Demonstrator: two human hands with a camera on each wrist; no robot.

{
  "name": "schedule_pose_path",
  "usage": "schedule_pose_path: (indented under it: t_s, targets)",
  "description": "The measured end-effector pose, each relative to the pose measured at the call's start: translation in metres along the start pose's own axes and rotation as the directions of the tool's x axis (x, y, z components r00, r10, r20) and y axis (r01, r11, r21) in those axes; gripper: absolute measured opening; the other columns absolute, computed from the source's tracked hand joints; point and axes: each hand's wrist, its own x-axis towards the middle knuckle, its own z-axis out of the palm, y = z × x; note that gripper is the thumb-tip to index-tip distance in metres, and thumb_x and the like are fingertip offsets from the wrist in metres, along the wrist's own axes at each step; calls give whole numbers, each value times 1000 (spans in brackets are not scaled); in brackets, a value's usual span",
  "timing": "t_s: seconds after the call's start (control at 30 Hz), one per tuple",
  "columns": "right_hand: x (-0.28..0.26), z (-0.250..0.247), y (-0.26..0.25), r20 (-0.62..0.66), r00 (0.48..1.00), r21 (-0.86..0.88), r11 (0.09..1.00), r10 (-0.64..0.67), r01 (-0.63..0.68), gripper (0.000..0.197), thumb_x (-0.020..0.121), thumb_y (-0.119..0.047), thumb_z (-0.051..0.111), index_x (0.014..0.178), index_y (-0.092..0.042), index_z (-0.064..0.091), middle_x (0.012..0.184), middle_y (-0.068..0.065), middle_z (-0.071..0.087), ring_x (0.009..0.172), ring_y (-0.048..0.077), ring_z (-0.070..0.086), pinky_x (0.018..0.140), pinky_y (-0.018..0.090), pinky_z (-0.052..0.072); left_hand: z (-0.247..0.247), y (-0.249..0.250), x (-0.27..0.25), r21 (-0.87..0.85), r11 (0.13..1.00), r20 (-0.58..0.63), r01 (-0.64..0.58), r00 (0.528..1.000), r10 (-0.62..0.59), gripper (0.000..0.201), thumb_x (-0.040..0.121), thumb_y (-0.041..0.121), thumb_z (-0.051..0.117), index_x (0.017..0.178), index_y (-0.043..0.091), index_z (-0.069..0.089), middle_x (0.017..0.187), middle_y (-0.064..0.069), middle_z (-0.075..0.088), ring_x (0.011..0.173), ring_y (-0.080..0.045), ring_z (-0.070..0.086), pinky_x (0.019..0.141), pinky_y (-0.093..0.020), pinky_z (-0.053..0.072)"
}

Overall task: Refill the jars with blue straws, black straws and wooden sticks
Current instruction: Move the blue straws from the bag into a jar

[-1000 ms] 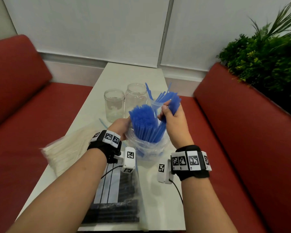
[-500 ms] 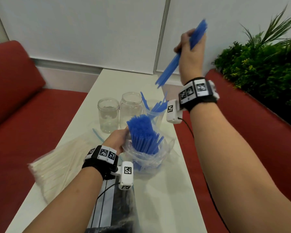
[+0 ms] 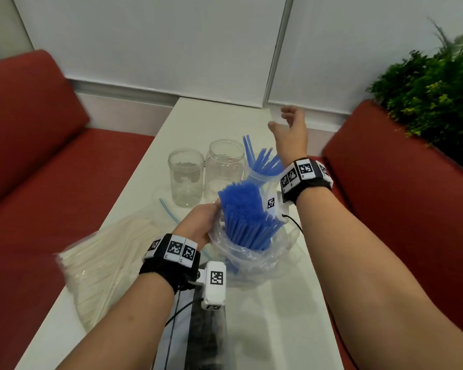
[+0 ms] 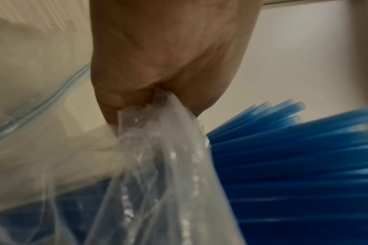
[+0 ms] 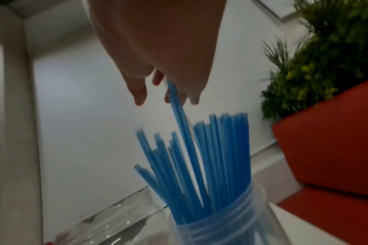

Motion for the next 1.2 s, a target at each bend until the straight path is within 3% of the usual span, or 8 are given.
schedule_pose_path:
  t_s: [0.13, 0.23, 0.33, 0.43, 0.53, 0.87, 1.03, 1.2]
  targets:
    - [-6, -4, 8, 116, 993, -542, 836, -28, 87, 48, 101, -54, 41, 140, -27, 52, 155, 5, 43, 152, 32, 21, 120, 64, -2, 4, 1, -3, 5, 1000, 16, -4, 1000, 4, 44, 105, 27, 54, 128, -9, 62, 130, -28, 64, 105, -36, 67, 89, -44, 57]
    - [-26, -5, 18, 350, 897, -748, 656, 270, 95, 69, 99, -70, 23, 159, -34, 23, 169, 8, 12, 154, 40, -8, 119, 64, -10, 4, 1, -6, 11, 1000, 15, 8, 1000, -8, 42, 104, 30, 55, 125, -5, 66, 123, -24, 70, 113, -40, 68, 93, -47, 56]
    - [-36, -15, 2, 327, 941, -643, 751, 90, 151, 63, 102, -63, 30, 158, -34, 28, 168, 5, 16, 155, 37, -8, 116, 63, -14, 6, 4, -11, 25, 1000, 20, 17, 1000, -17, 34, 105, 29, 55, 110, -1, 70, 106, -15, 76, 95, -32, 73, 81, -39, 59]
    - [-38, -36, -30, 177, 972, -380, 901, -154, 212, 43, 104, -37, 45, 145, -25, 51, 152, 4, 48, 150, 26, 27, 125, 52, 8, 4, 7, -14, 79, 997, -4, 12, 1000, -12, 29, 105, 26, 56, 100, 2, 70, 88, -13, 77, 85, -30, 72, 85, -42, 58]
    - [-61, -60, -47, 155, 987, -53, 998, -37, 46, 42, 95, -1, 42, 129, -19, 60, 114, 2, 66, 103, 15, 63, 91, 31, 52, 2, 10, -17, 119, 993, -1, 5, 1000, -5, 28, 103, 25, 58, 98, -1, 70, 88, -15, 76, 87, -33, 71, 92, -48, 55]
    - [-223, -76, 5, 513, 824, 184, 906, 242, -381, 66, 74, 2, 53, 133, -25, 43, 130, 6, 61, 107, 11, 65, 77, 21, 53, -5, 4, -12, 91, 996, -77, 24, 997, -17, 47, 102, 34, 59, 125, -7, 65, 119, -25, 71, 117, -44, 66, 109, -59, 45]
    - [-237, -67, 6, 524, 821, 130, 931, 226, -340, 69, 72, -6, 65, 135, -24, 43, 126, 6, 60, 110, 12, 64, 82, 24, 54, -8, 5, -15, 96, 995, -90, 0, 996, 9, 41, 104, 30, 56, 119, -7, 66, 107, -23, 74, 104, -42, 71, 97, -53, 55]
    - [-228, -52, -5, 380, 902, 95, 962, 202, -256, 42, 101, -9, 53, 141, -24, 49, 128, -11, 63, 119, -1, 58, 86, 8, 48, -6, 4, -17, 55, 998, -74, 1, 997, 3, 33, 105, 23, 54, 120, -3, 65, 117, -24, 70, 106, -39, 69, 98, -52, 54]
